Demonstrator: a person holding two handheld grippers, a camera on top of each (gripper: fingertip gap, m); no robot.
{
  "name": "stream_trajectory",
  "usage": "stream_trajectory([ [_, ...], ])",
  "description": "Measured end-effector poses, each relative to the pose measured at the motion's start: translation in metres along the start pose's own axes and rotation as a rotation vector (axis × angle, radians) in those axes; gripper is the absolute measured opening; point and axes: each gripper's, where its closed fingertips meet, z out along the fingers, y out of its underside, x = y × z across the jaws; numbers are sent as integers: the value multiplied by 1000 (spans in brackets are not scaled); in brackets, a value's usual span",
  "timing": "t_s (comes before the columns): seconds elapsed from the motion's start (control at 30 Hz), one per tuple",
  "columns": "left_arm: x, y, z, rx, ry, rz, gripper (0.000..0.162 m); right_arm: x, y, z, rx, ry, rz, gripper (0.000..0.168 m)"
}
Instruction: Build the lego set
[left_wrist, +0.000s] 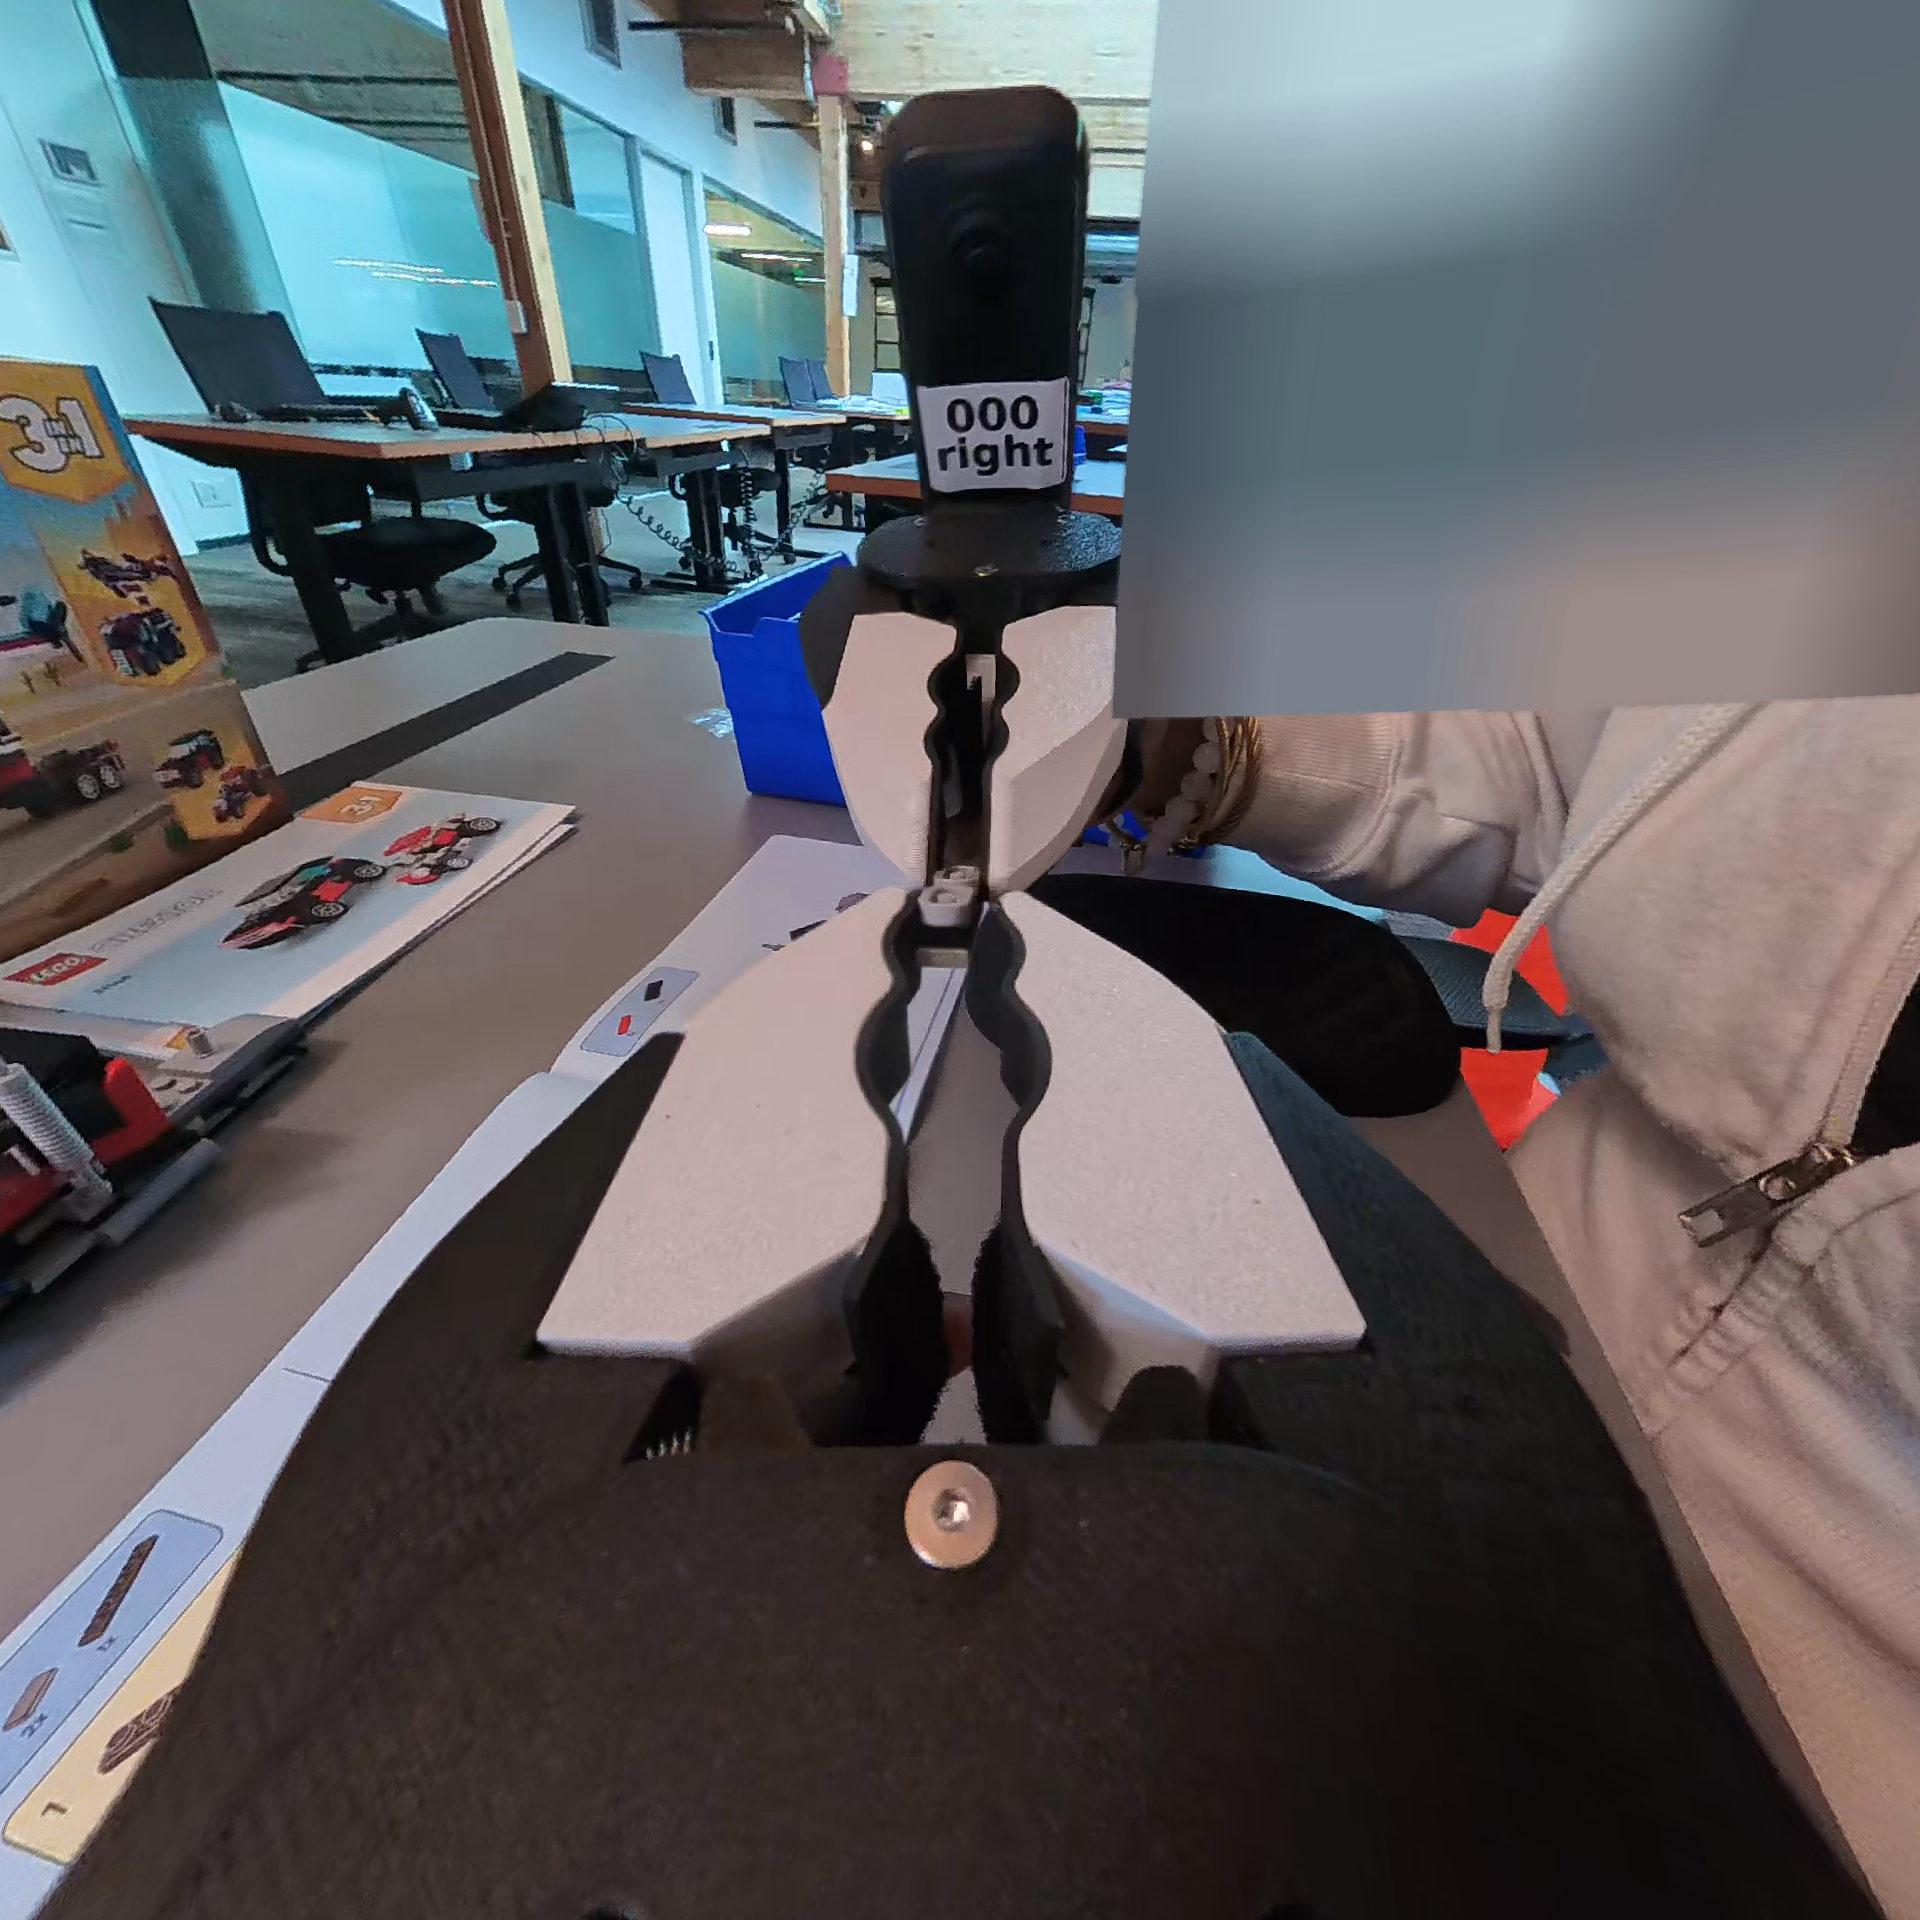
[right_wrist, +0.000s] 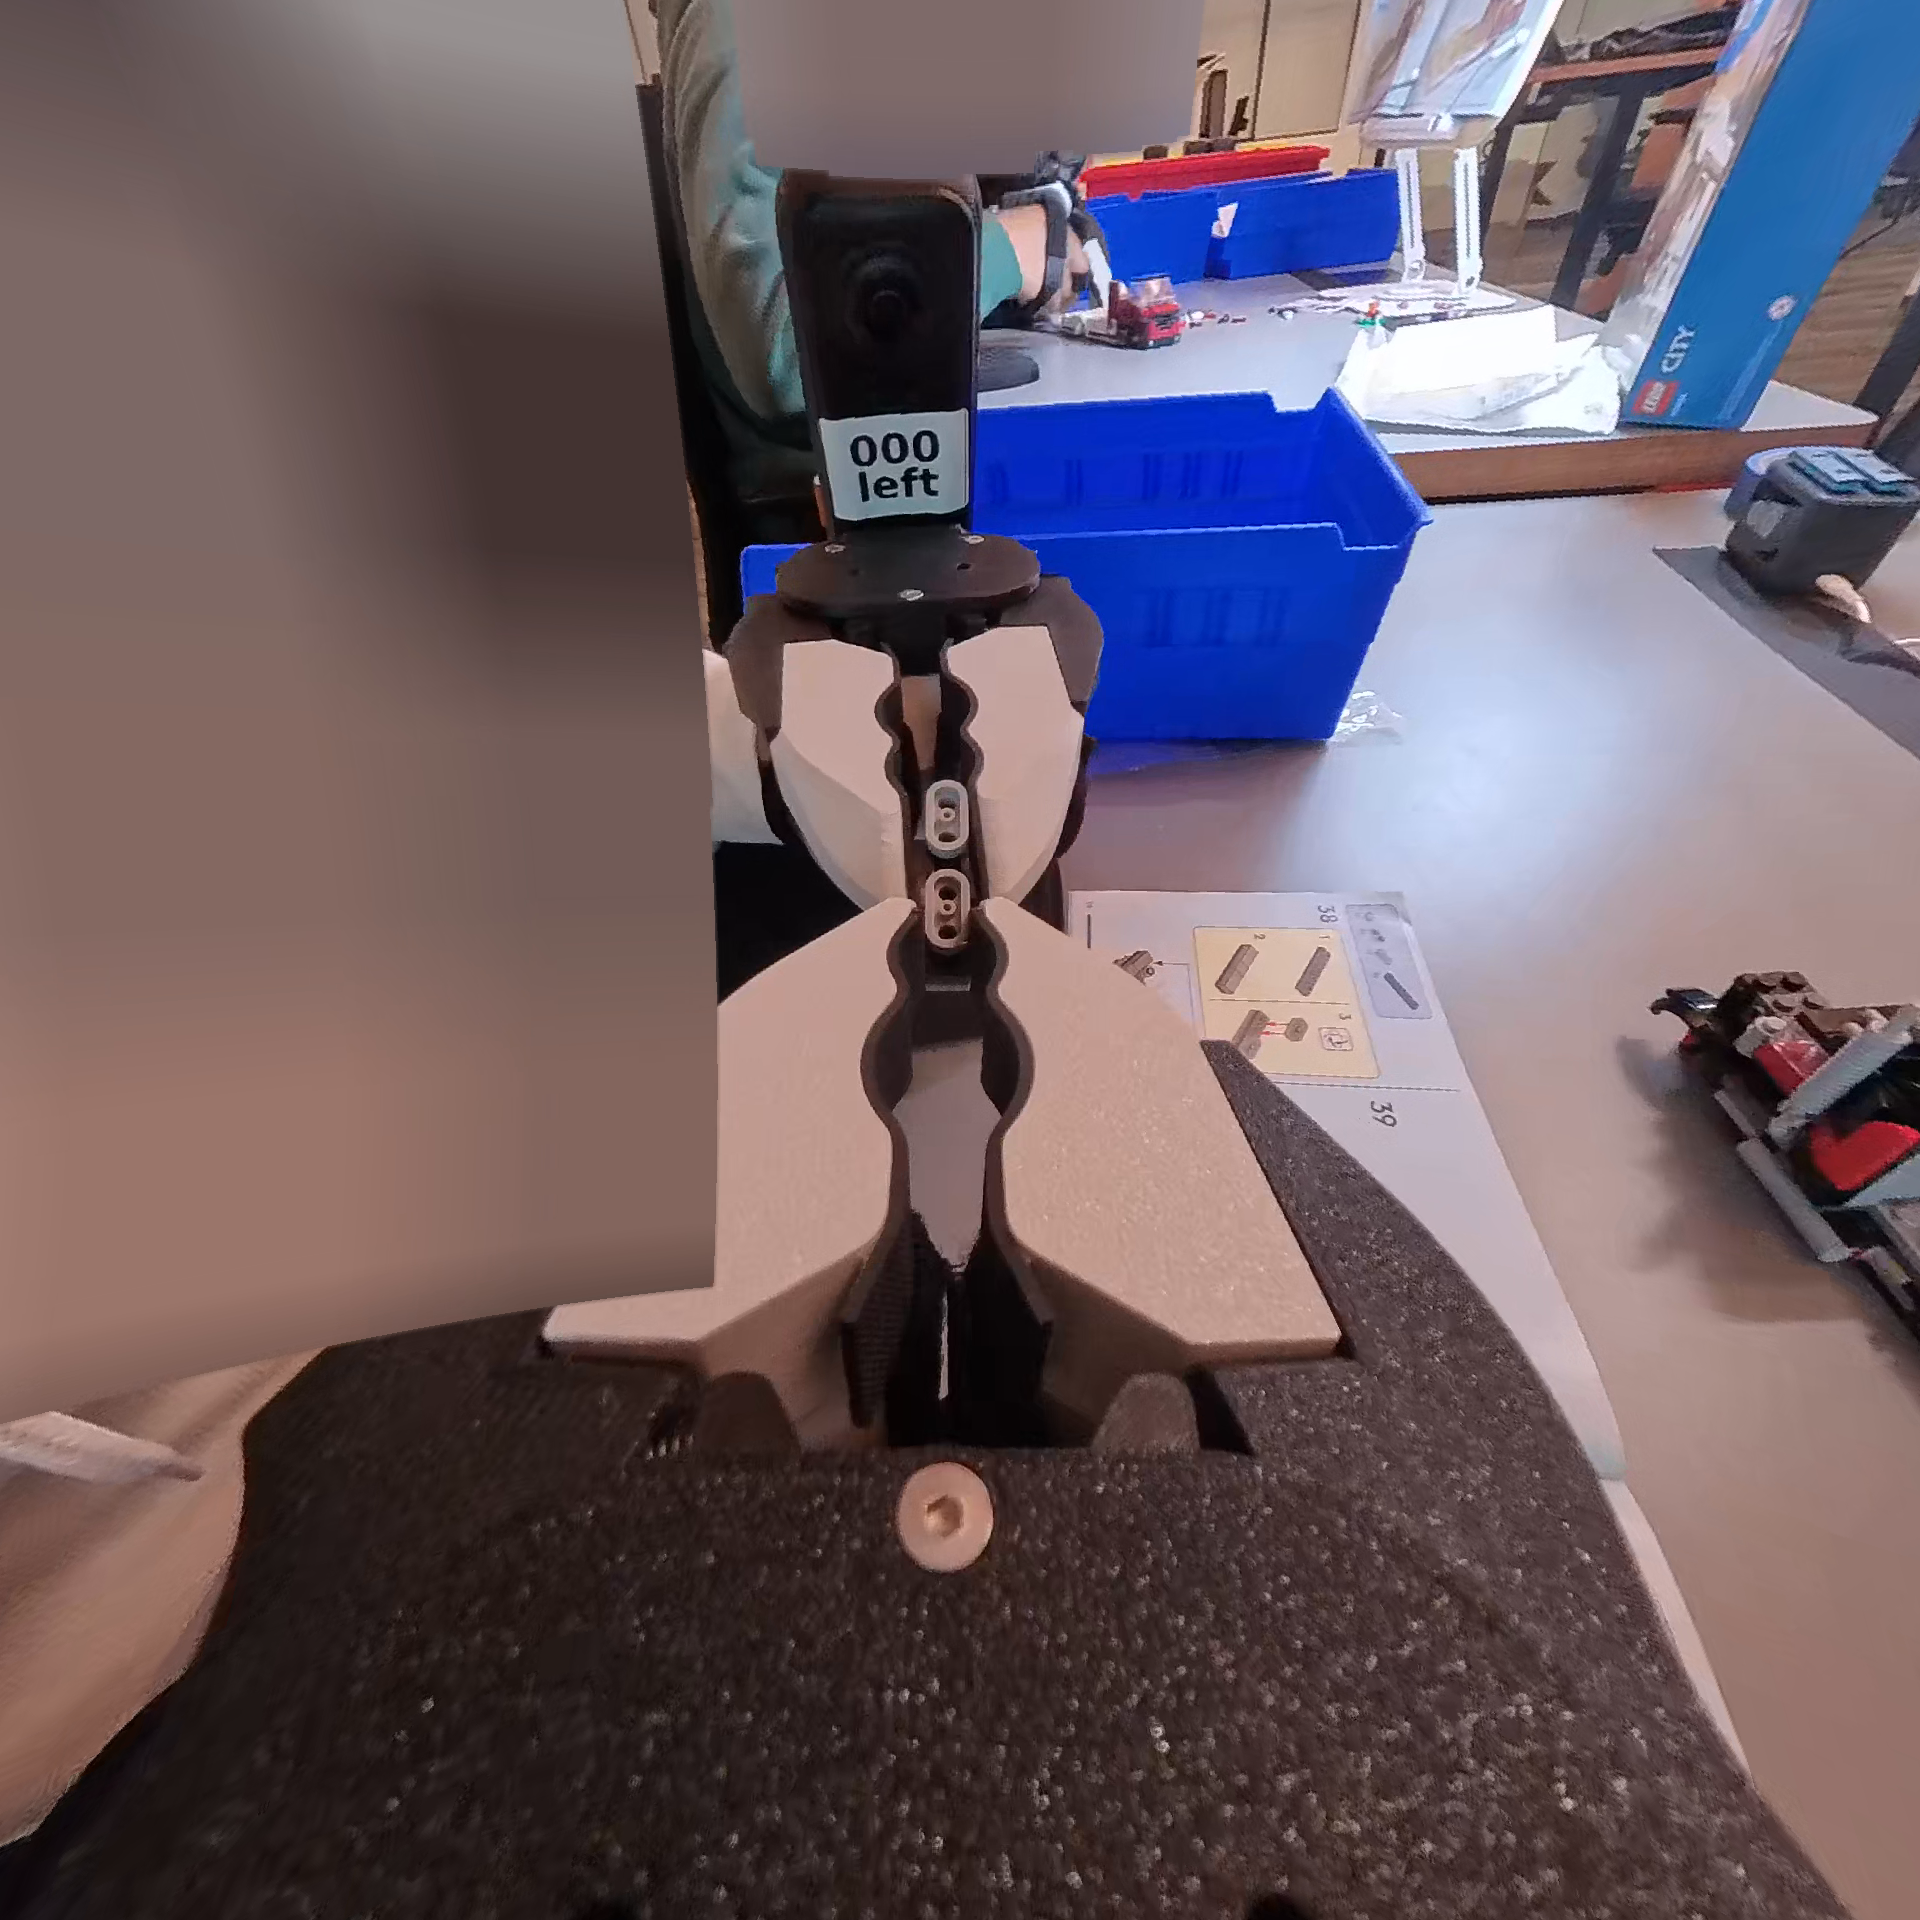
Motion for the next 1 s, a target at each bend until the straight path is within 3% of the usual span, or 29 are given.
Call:
stream_trajectory([
  [1.0,4,8,-2,-8,61,-94,8,-3,3,5,17,-43,71,8],
])
